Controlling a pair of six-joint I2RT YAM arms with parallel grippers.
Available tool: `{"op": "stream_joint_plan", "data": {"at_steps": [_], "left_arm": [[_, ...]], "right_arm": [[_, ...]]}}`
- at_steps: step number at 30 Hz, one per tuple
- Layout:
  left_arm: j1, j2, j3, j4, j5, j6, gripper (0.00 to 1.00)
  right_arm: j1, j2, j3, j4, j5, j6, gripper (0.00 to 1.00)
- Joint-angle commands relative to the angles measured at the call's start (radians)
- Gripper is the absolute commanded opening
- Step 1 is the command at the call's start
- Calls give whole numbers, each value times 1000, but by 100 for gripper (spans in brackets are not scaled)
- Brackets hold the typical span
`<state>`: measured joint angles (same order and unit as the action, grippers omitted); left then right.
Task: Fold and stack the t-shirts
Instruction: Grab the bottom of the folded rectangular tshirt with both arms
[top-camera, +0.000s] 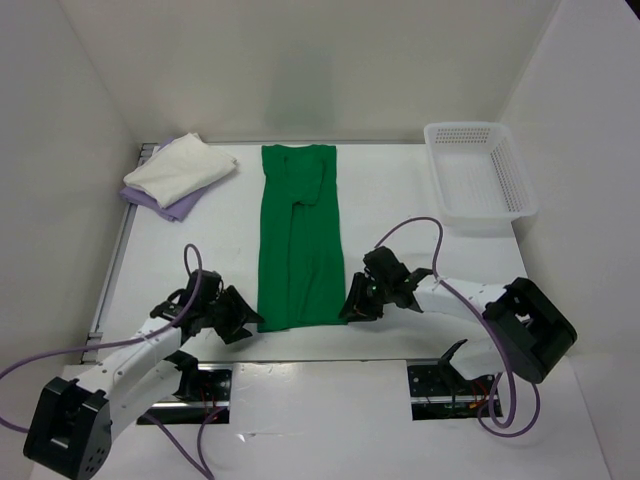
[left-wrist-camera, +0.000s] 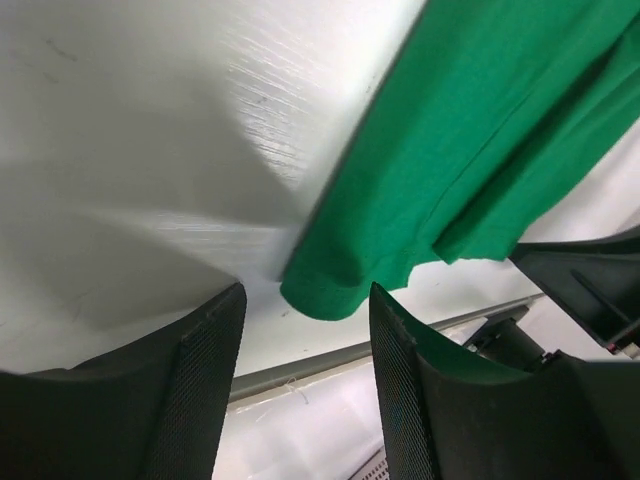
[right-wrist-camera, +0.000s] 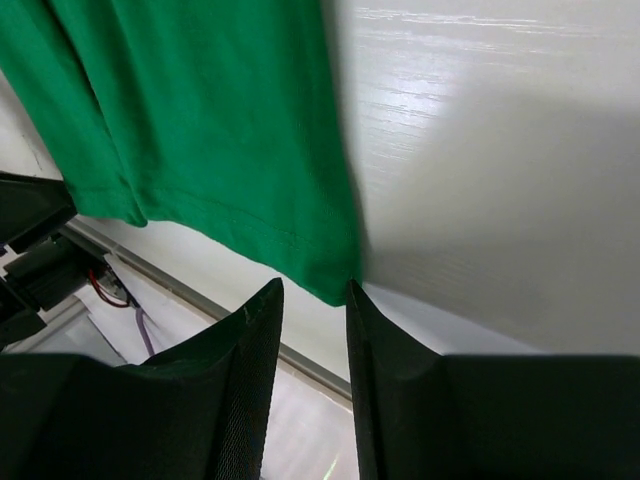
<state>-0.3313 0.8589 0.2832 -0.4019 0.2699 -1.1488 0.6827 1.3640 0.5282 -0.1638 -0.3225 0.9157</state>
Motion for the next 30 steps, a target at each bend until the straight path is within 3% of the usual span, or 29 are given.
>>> {"op": "stream_joint_plan", "data": {"at_steps": [1, 7, 12, 14, 15, 19, 23, 30], "left_arm": [[-5, -21, -53, 29, 22, -57, 60], [-5, -126, -114, 66, 31, -123, 60], [-5, -63, -105, 95, 18, -88, 58], [-5, -41, -73, 72, -18, -63, 57], [-5, -41, -73, 72, -27, -63, 56], [-5, -15, -73, 126, -28, -75, 49], [-5, 32, -59, 137, -28, -34, 43], [-5, 159, 20, 152, -31, 46, 28]], "right_arm": [[14, 14, -16, 61, 5, 11, 37], [14, 23, -25, 70, 5, 31, 37], [14, 12, -36, 35, 23, 31, 34], [14, -11, -36, -14, 46, 31, 39], [14, -52, -36, -23, 69, 31, 46], [14, -101, -73, 3, 69, 52, 46], [14, -45, -96, 40, 28, 52, 46], [14, 18, -62, 111, 16, 41, 36]]}}
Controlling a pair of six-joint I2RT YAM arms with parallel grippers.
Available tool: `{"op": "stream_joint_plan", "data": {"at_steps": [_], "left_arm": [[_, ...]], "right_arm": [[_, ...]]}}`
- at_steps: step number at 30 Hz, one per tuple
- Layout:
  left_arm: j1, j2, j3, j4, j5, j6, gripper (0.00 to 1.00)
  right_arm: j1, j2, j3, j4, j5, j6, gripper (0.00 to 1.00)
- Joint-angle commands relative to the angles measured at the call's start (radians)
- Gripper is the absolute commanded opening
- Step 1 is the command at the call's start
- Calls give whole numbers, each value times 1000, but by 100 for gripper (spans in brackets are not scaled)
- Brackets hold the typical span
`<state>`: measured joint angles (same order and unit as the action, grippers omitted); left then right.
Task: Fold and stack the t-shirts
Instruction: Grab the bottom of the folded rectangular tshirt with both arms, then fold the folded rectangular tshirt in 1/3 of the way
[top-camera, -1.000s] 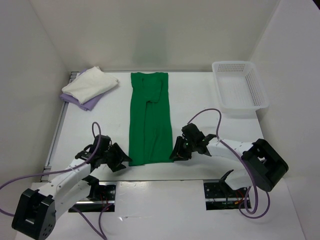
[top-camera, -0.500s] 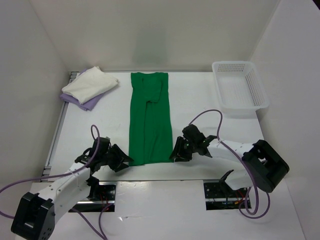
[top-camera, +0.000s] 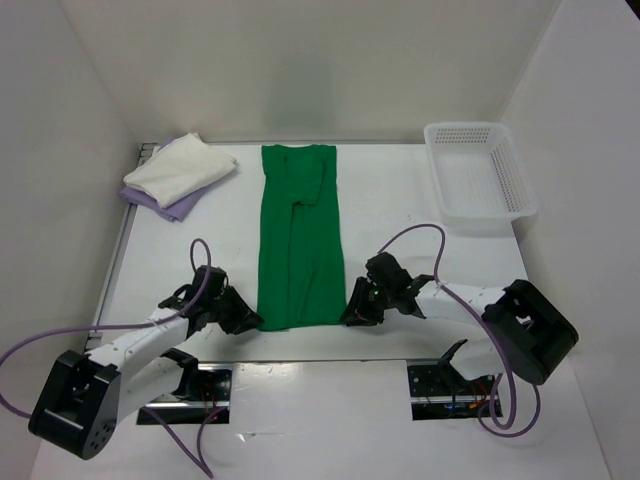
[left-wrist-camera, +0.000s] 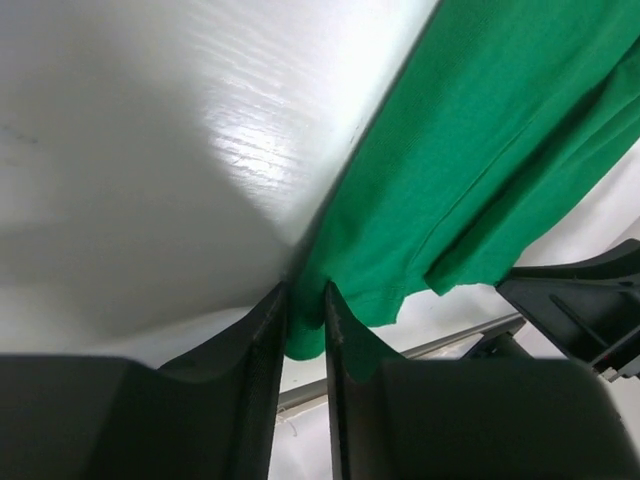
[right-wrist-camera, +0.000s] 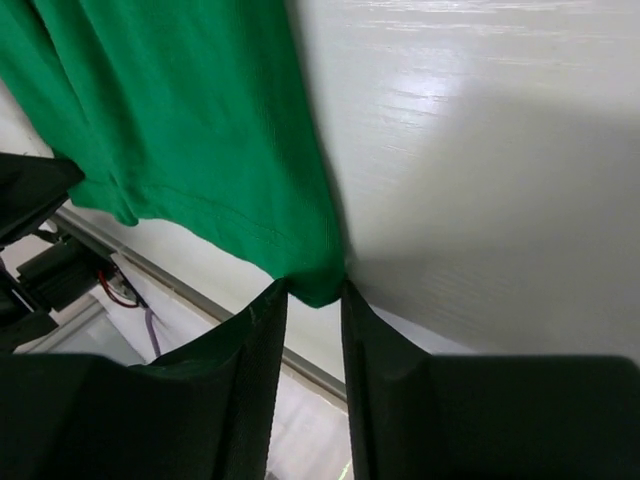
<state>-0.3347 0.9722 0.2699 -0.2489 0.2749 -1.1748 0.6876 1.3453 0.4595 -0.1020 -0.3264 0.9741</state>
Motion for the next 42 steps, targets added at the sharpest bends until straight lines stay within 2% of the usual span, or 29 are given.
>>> {"op": "stream_joint_plan", "data": {"at_steps": [1, 3, 4, 8, 11, 12, 16, 18, 19, 22, 23, 26, 33, 42], "left_arm": [[-1, 59, 34, -1, -36, 85, 26], [-1, 71, 46, -32, -26, 115, 20], [-1, 71, 55, -32, -26, 115, 17], [-33, 71, 55, -53, 27, 115, 10], [-102, 94, 89, -105, 56, 127, 6], [-124, 108, 126, -154, 69, 142, 6], [-175, 195, 251, -262, 132, 202, 0], [-175, 250, 342, -358, 109, 239, 0], [-175, 279, 432, -384, 95, 251, 0], [-175, 312, 528, -434, 37, 251, 0], [-164, 312, 554, -434, 37, 251, 0], [-103, 321, 554, -382, 37, 242, 0], [101, 391, 617, -190, 55, 265, 0], [134, 674, 883, -98, -25, 333, 1]], "right_arm": [[9, 52, 7, 50, 20, -17, 33], [9, 66, 7, 59, 44, -17, 26], [9, 77, 17, 48, 53, -17, 16], [35, 48, 18, 4, 32, -17, 3], [133, -17, 56, -115, 45, 27, 1], [151, -72, 80, -164, 94, 37, 0], [151, -175, 103, -304, 70, 37, 0], [151, -214, 137, -363, 67, 26, 0], [136, -215, 154, -386, 76, -4, 0], [12, -224, 220, -429, 53, -89, 0], [-53, -215, 252, -429, 43, -112, 0], [-140, -144, 348, -438, 43, -214, 0], [-206, 107, 548, -392, 66, -356, 0], [-289, 376, 798, -338, 73, -442, 0]]}}
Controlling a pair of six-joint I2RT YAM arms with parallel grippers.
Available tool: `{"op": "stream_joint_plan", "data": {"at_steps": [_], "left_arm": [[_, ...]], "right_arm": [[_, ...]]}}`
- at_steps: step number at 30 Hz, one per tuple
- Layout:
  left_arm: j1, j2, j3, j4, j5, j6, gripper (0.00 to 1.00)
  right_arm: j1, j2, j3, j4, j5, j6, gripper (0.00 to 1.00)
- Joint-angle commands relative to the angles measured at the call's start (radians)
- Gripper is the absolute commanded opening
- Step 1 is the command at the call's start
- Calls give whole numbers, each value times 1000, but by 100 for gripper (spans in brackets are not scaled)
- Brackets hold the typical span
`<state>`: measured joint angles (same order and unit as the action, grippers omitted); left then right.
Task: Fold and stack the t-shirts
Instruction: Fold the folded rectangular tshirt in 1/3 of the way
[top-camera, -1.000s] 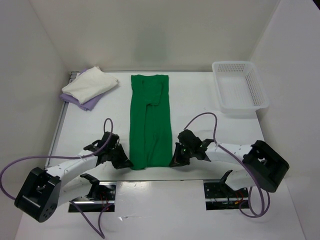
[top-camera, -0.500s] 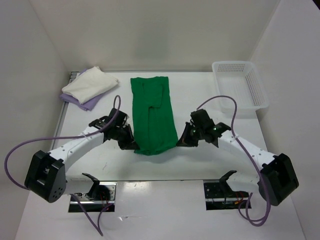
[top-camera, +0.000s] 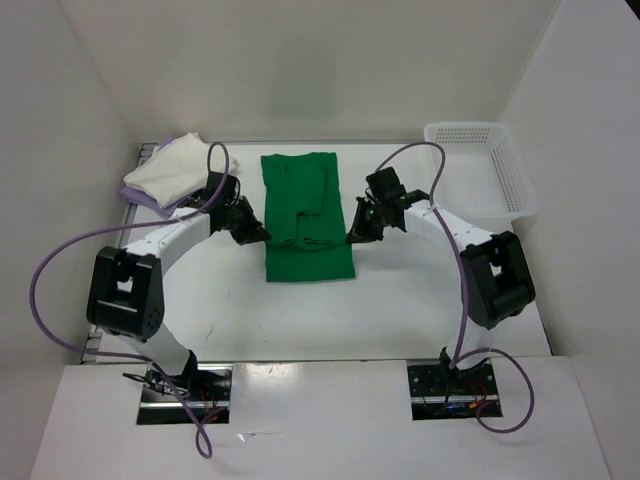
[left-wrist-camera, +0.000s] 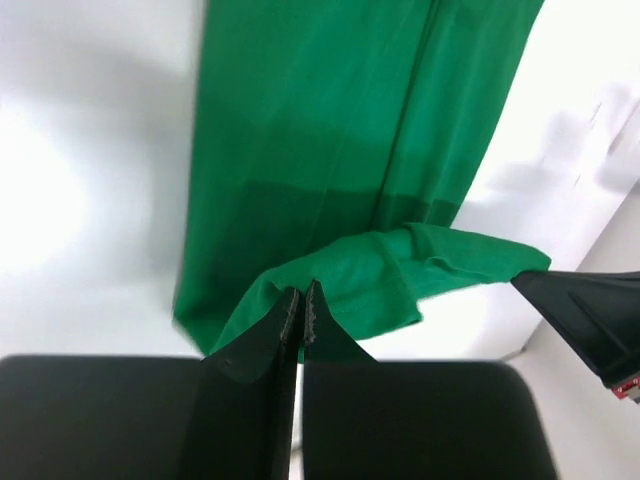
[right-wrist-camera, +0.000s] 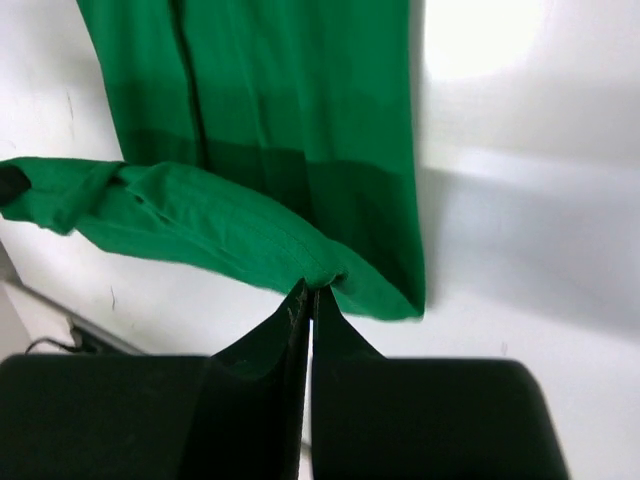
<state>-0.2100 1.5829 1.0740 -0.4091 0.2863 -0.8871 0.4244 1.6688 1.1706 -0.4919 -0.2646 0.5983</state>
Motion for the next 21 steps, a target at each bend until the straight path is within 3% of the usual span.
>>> {"op": "stream_joint_plan", "data": {"at_steps": [1, 12, 14, 16, 19, 21], "left_arm": [[23, 86, 99, 73, -36, 45, 1], [64, 348, 322, 121, -91, 77, 7], [64, 377, 331, 177, -69, 77, 13], [64, 400, 331, 199, -78, 77, 24], [73, 401, 356, 199, -104, 77, 36], [73, 378, 365, 220, -104, 77, 44]], "right_arm": [[-36, 69, 127, 61, 11, -66, 0], [-73, 389, 446, 64, -7, -109, 0], [-82, 433, 478, 52, -7, -118, 0], [-82, 476, 505, 52, 2, -118, 0], [-82, 485, 534, 52, 2, -118, 14], [-82, 473, 567, 43, 14, -118, 16]]}}
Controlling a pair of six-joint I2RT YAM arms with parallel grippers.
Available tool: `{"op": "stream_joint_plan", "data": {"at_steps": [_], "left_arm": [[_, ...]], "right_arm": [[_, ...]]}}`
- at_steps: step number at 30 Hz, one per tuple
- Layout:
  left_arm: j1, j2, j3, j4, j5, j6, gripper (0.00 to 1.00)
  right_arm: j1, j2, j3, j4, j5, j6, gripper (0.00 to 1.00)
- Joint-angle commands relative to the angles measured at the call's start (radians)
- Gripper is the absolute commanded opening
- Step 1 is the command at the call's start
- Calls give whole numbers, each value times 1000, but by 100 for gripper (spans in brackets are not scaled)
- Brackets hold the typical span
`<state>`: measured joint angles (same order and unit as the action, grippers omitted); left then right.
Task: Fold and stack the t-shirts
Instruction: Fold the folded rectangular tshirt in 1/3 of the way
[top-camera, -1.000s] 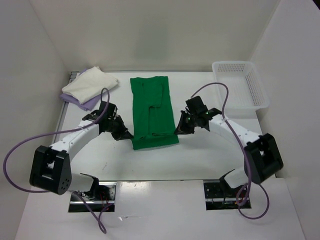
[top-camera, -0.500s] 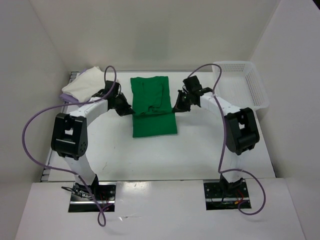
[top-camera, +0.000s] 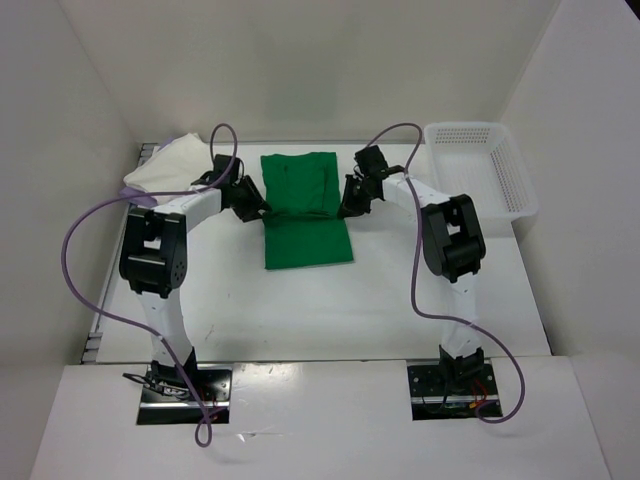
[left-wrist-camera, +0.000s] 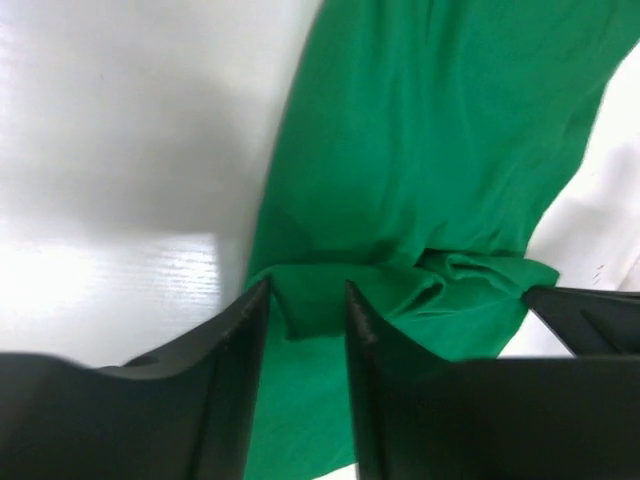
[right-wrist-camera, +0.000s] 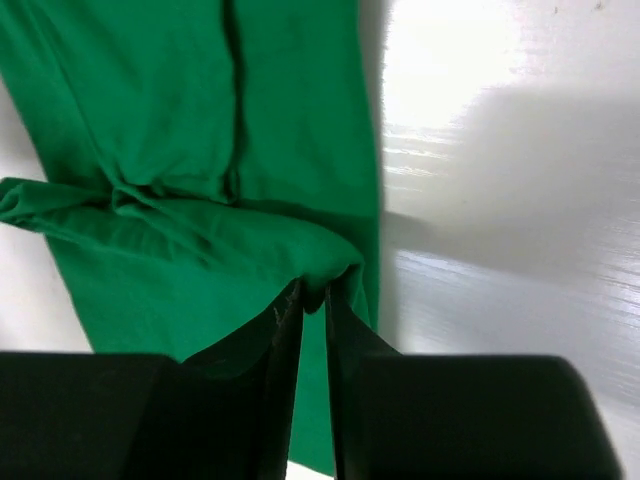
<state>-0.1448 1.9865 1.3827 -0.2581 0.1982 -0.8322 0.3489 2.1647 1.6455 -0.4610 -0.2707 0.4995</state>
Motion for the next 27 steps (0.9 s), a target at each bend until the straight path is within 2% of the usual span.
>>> {"op": "stream_joint_plan", "data": {"at_steps": [1, 2, 3, 4, 7, 8, 9, 10, 11, 13, 17, 19, 23, 27], "left_arm": [[17, -76, 56, 83, -25, 22, 49], [17, -107, 47, 112, -34, 22, 55], [17, -136, 38, 121, -34, 22, 55], [17, -190, 38, 122, -34, 22, 55], [-2, -267, -54, 140, 36, 2, 53], [-18, -282, -89, 140, 50, 2, 51], [-38, -297, -134, 155, 62, -30, 49], [-61, -328, -186, 205, 82, -51, 45], [-111, -337, -288, 232, 83, -74, 45], [-159, -338, -362, 276, 107, -134, 44], [-200, -382, -467, 258, 86, -145, 44], [-200, -411, -514, 258, 64, -133, 44], [-190, -375, -534, 243, 76, -122, 44], [-181, -353, -579, 230, 40, -111, 47]], "right_arm": [[-7, -32, 102, -1, 21, -19, 21], [-7, -64, 102, -1, 21, -19, 24], [-7, -87, 88, -1, 31, -19, 29], [-7, -112, 79, -1, 31, -19, 37], [-7, -215, 16, 14, 42, -19, 46], [-7, -258, -33, 25, 42, -19, 46], [-7, -273, -56, 39, 30, -19, 43], [-7, -273, -76, 53, 12, -19, 36], [7, -273, -101, 53, -22, -19, 17], [27, -263, -127, 42, -48, -19, 0], [39, -353, -382, 151, -59, 16, 0], [39, -384, -467, 182, -71, 31, 4], [48, -326, -512, 206, -97, 51, 4], [48, -303, -561, 237, -44, 73, 4]]}}
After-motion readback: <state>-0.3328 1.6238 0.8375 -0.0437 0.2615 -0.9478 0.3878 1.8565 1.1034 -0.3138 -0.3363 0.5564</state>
